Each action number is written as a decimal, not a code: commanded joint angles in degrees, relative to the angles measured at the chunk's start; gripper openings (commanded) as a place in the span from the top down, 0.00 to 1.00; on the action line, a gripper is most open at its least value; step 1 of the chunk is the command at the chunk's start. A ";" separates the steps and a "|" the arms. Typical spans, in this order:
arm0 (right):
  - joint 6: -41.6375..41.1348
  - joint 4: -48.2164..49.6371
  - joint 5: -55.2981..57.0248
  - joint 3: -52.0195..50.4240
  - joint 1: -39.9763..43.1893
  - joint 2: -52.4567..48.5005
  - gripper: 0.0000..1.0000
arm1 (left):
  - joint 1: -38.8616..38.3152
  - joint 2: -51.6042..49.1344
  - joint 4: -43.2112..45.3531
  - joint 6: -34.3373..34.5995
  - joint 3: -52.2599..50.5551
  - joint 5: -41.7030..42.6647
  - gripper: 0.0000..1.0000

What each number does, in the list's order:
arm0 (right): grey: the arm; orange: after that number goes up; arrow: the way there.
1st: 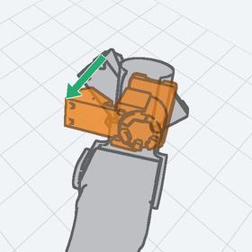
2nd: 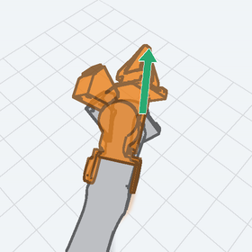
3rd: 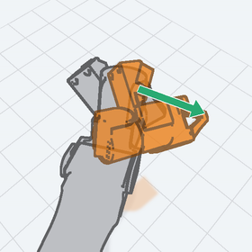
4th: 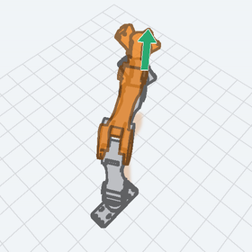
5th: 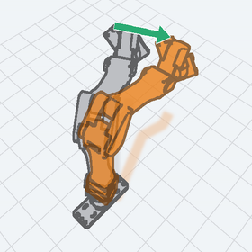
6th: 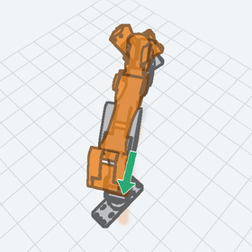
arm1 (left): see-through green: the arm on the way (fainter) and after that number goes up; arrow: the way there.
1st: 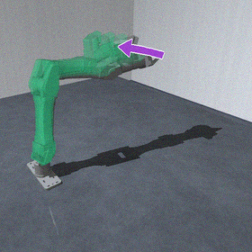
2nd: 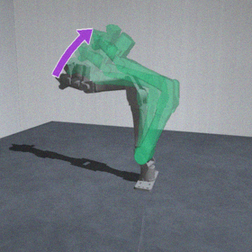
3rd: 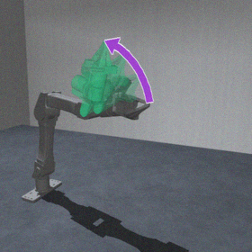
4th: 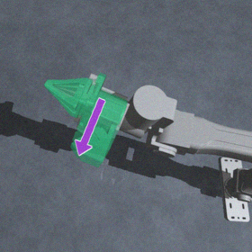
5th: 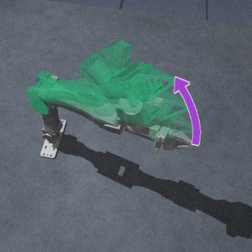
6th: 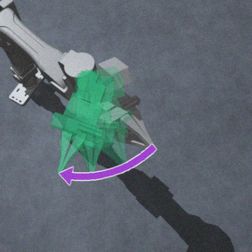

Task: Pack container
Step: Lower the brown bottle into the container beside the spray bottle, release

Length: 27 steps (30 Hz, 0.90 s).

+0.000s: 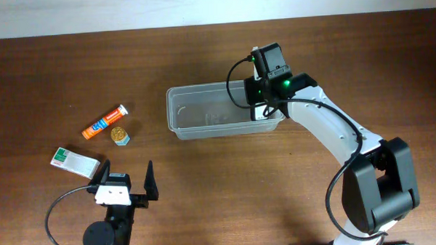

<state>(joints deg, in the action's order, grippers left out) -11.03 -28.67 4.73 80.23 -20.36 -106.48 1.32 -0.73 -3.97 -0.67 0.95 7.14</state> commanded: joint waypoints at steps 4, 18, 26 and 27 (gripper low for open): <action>-1.51 0.17 1.99 -0.46 -0.35 -0.09 0.79 | 0.35 0.33 0.11 -1.07 -0.46 0.81 0.01; -1.49 0.17 1.99 -0.46 -0.35 -0.09 0.75 | 0.35 0.33 0.11 -1.07 -0.46 0.79 0.01; 0.48 2.25 1.99 -0.46 -0.35 -0.09 0.75 | 0.35 0.33 0.11 -1.07 -0.46 0.79 0.01; 0.50 2.51 2.01 -0.46 -0.35 -0.09 0.75 | 0.35 0.33 0.11 -1.07 -0.46 0.79 0.01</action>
<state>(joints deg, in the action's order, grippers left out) -11.42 -27.16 5.17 80.23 -20.36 -106.48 1.32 -0.73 -3.97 -0.67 0.95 7.14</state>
